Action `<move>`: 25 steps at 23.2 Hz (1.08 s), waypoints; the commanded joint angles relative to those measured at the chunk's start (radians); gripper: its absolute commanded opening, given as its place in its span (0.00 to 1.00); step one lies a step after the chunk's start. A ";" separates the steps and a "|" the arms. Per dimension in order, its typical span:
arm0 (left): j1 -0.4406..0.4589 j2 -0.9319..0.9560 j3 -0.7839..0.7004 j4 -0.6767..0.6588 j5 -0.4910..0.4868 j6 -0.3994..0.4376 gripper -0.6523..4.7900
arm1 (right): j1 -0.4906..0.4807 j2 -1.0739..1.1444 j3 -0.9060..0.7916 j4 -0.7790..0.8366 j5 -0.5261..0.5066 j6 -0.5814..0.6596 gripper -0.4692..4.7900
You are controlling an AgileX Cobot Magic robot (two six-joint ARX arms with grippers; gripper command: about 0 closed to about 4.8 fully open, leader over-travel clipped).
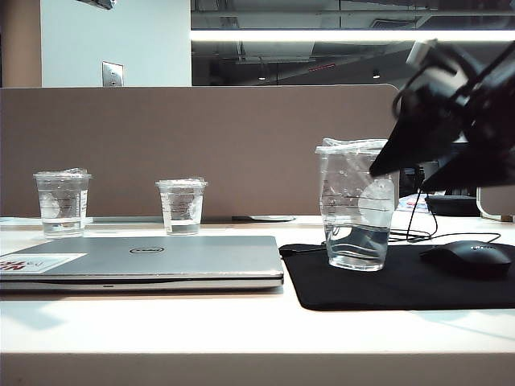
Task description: Pick up the coffee cup on the right and place it on the right side of the laptop.
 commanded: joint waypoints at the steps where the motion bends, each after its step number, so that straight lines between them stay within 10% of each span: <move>1: 0.002 -0.002 0.004 0.008 0.006 0.004 0.11 | 0.001 -0.093 0.004 -0.113 0.005 -0.006 0.07; 10: 0.002 -0.002 0.004 0.008 0.006 0.004 0.11 | 0.001 -0.388 0.004 -0.312 0.014 -0.004 0.07; 13: 0.002 -0.002 0.004 0.008 0.006 0.004 0.11 | 0.001 -0.553 0.004 -0.355 0.176 0.013 0.07; 25: 0.002 -0.002 0.004 0.008 0.006 0.004 0.11 | -0.053 -0.848 -0.120 -0.130 0.254 -0.082 0.07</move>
